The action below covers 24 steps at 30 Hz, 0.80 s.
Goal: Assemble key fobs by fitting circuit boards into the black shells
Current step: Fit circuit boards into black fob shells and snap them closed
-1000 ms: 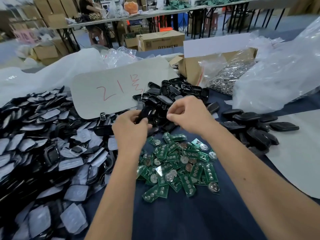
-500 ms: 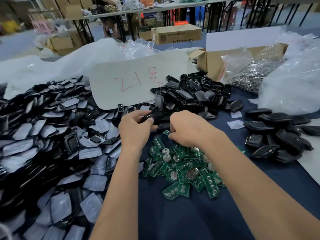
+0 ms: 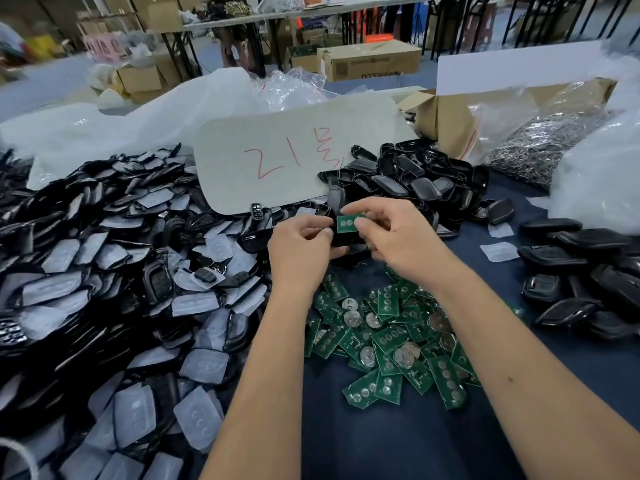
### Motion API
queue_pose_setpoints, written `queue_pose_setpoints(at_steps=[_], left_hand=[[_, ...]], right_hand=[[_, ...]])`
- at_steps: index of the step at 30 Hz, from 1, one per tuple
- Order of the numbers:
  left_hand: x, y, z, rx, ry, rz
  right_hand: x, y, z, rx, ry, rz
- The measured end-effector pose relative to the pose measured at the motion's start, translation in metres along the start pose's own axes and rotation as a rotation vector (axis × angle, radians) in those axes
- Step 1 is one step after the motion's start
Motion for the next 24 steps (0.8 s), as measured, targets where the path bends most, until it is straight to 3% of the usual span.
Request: queue_pose_setpoints(at_steps=[4,24], left_hand=[[0.001,-0.002,0.001,0.045,0.019,0.018],[0.002,-0.004,0.0,0.107,0.01,0.06]], right_hand=[[0.008,0.006,0.008,-0.033,0.177,0.004],[0.012,0.01,0.014,0.054,0.287,-0.007]])
Point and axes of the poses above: each hand's wrist, its own x-axis away from the middle knuckle, its own z-axis out of the back of the hand, y = z × x, the point moved 10 cm from there along -x, towards the middle knuckle, and after that the axes turned 6 degrees about z, right-handed, at the moved point
